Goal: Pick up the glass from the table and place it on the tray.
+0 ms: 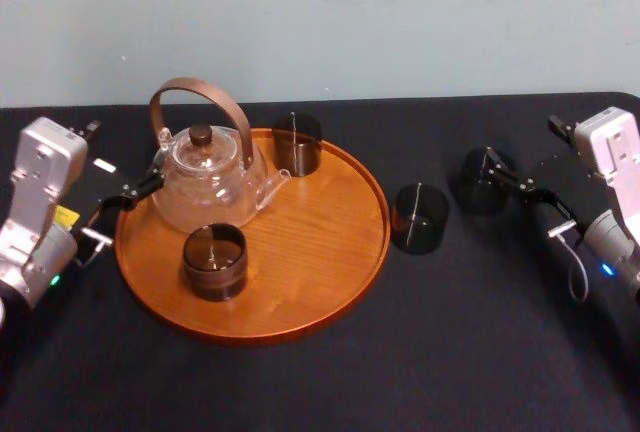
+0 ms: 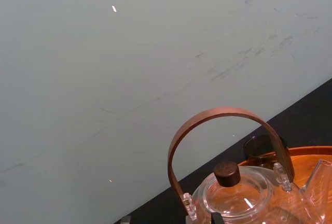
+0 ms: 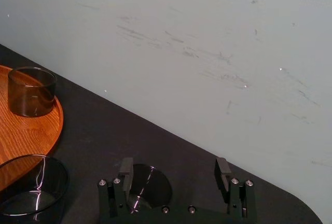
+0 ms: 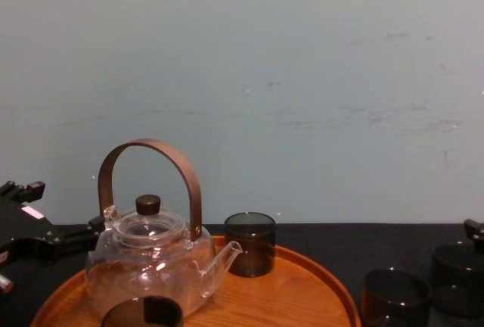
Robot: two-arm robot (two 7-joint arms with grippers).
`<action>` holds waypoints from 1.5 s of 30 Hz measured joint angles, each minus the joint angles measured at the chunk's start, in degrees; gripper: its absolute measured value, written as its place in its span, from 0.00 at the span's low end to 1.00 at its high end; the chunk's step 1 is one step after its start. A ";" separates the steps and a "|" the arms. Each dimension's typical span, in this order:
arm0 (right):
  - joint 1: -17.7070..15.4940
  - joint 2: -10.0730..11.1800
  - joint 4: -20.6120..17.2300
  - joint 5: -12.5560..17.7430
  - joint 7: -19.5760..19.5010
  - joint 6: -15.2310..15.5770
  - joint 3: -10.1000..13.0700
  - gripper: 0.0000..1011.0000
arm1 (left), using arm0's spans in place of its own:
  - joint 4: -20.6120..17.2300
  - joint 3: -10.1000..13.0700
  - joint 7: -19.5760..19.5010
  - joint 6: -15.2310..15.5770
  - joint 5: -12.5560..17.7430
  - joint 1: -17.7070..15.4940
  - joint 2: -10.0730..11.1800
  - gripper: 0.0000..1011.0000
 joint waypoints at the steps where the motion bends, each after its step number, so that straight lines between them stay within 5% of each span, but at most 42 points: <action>1: 0.00 0.00 0.00 0.00 0.00 0.00 0.00 0.99 | 0.00 0.00 0.00 0.00 0.00 0.00 0.00 0.99; 22: -0.26 -0.14 -0.34 0.12 0.68 -0.03 0.26 0.99 | 0.00 0.00 0.00 0.00 0.00 0.00 0.00 0.99; 45: -12.01 1.75 -15.83 6.99 7.88 3.82 4.74 0.99 | 0.00 0.00 0.00 0.00 0.00 0.00 0.00 0.99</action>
